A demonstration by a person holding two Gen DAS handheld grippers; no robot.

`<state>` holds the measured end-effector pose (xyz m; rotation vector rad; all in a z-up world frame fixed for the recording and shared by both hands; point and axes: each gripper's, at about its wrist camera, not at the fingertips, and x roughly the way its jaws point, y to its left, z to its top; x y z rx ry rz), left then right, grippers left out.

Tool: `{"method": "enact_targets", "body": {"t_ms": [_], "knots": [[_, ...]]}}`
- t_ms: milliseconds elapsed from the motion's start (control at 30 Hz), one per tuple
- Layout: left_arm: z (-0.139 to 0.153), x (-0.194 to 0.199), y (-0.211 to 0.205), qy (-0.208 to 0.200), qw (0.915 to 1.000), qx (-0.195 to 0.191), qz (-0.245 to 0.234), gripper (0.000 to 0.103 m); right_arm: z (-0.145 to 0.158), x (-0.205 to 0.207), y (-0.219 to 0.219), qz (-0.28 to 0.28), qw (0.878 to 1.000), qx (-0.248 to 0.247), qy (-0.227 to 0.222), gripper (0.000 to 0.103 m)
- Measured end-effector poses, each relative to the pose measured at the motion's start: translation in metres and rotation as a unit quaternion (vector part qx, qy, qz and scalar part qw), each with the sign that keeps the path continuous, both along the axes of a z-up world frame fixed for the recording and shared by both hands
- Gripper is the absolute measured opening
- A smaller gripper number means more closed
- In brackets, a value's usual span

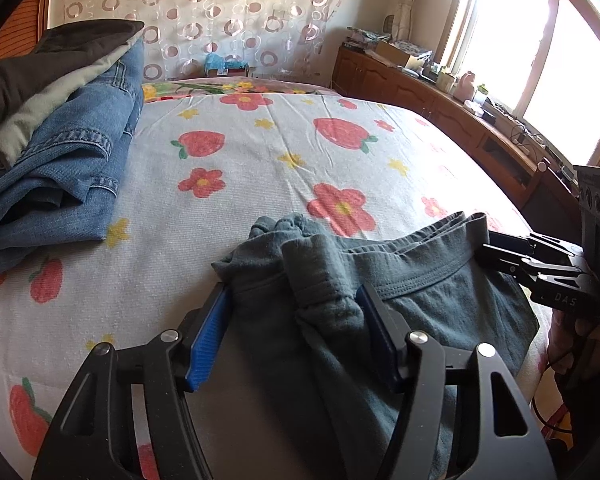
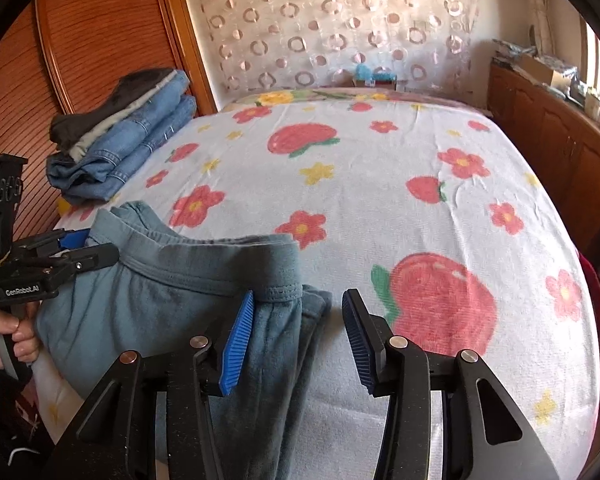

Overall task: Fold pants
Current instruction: 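Move both open grippers onto the folded shorts, then close both grippers on the folded shorts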

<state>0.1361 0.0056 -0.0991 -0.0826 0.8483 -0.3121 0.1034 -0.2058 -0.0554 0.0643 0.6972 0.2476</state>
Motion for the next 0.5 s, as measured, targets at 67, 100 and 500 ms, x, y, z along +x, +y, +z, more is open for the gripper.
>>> {"method": "enact_targets", "body": {"t_ms": [67,100,500], "knots": [[0.000,0.000,0.000,0.000,1.0000,-0.001,0.000,0.065,0.000,0.000,0.004,-0.002,1.000,-0.010,0.001,0.047],[0.000,0.000,0.000,0.000,1.0000,0.000,0.000,0.065,0.001,0.000,0.006,-0.002,1.000,-0.017,0.001,0.047],[0.000,-0.001,0.000,0.000,1.0000,-0.003,0.000,0.065,0.000,0.001,0.017,0.029,0.999,-0.033,-0.003,0.024]]}}
